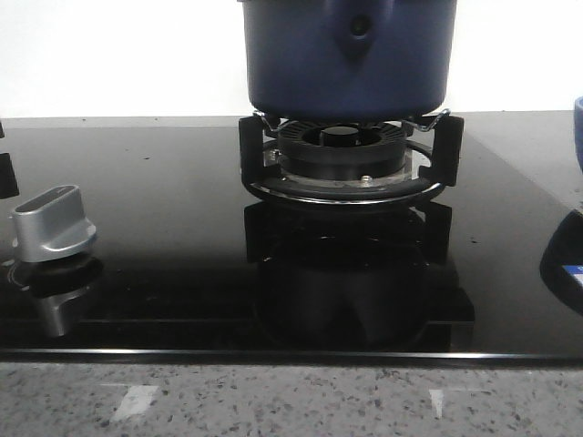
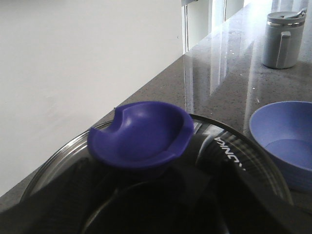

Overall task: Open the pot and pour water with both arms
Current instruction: 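Lower the left gripper onto the purple lid knob and close it, then lift the glass lid up off the pot with the left gripper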

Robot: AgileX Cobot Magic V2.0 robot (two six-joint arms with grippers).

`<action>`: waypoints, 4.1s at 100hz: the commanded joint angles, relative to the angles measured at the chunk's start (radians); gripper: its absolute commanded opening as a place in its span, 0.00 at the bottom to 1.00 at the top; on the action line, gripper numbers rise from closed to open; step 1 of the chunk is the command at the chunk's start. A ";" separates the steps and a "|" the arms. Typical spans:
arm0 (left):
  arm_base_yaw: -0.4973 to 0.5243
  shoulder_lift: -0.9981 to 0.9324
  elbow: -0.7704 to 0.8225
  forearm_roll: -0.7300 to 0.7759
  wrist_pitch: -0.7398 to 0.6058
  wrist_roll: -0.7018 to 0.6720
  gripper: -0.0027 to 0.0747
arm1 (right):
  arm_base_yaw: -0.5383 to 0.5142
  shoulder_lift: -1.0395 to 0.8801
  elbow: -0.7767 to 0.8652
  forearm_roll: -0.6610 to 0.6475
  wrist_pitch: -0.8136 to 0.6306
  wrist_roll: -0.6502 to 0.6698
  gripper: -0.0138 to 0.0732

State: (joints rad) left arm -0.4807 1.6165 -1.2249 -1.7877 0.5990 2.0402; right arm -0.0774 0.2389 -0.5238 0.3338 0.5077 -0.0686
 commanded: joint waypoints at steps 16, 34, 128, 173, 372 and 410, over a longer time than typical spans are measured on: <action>0.003 0.007 -0.084 -0.085 0.020 -0.012 0.65 | -0.006 0.020 -0.035 0.011 -0.081 -0.009 0.54; 0.003 0.039 -0.123 -0.085 0.013 -0.012 0.65 | -0.006 0.020 -0.035 0.011 -0.081 -0.009 0.54; 0.003 0.103 -0.184 -0.085 0.074 -0.062 0.75 | -0.006 0.020 -0.035 0.028 -0.081 -0.009 0.54; 0.003 0.150 -0.241 -0.085 0.151 -0.090 0.74 | -0.006 0.020 -0.035 0.031 -0.081 -0.009 0.54; 0.004 0.117 -0.245 -0.085 0.220 -0.116 0.33 | -0.006 0.020 -0.035 0.031 -0.085 -0.009 0.54; 0.025 0.107 -0.326 -0.085 0.228 -0.222 0.33 | -0.006 0.020 -0.035 0.031 -0.075 -0.009 0.54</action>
State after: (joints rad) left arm -0.4702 1.7916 -1.5080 -1.7557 0.7727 1.8531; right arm -0.0774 0.2389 -0.5238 0.3538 0.5077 -0.0686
